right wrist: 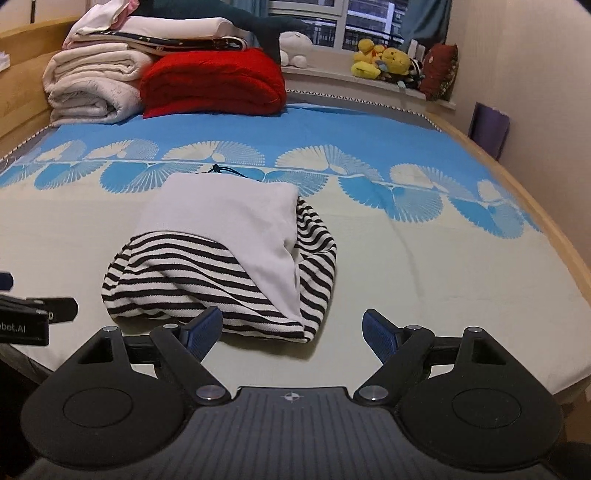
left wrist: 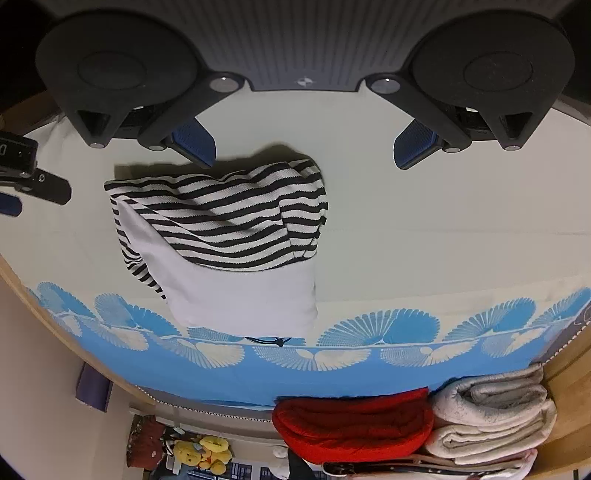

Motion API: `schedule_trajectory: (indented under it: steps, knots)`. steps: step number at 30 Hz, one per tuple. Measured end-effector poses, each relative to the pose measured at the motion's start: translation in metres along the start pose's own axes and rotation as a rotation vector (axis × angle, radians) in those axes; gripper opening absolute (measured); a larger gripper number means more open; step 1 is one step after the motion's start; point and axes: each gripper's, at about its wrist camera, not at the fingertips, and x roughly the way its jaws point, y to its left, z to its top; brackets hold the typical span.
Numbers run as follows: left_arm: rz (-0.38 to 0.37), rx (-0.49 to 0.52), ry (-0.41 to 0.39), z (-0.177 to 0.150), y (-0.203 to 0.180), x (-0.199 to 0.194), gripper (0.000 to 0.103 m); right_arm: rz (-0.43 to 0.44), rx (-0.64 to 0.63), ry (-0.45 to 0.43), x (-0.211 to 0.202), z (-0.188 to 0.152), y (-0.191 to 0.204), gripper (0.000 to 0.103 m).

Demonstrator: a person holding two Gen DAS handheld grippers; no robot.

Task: Fold small clothes

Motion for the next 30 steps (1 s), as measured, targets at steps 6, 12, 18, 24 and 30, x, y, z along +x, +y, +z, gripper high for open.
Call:
schedule_trajectory:
  steps: [6, 12, 18, 24, 30]
  knots:
    - [0.001, -0.010, 0.004, 0.0025, -0.0004, 0.0034, 0.103, 0.012, 0.022, 0.027, 0.0070, -0.0006, 0.0001, 0.084]
    - [-0.006, -0.008, 0.003, 0.0031, -0.0007, 0.0035, 0.103, 0.025, 0.043, 0.037, 0.0077, -0.0010, -0.0035, 0.084]
    - [-0.006, -0.001, 0.001, 0.0023, -0.0022, 0.0030, 0.103, 0.029, 0.046, 0.038, 0.0069, -0.0005, -0.0035, 0.084]
    - [-0.005, 0.000, 0.001, 0.0019, -0.0039, 0.0033, 0.103, 0.031, 0.045, 0.037, 0.0069, -0.0010, -0.0039, 0.084]
    - [-0.008, 0.004, -0.004, 0.0023, -0.0029, 0.0033, 0.103, 0.031, 0.042, 0.038, 0.0070, -0.0011, -0.0043, 0.084]
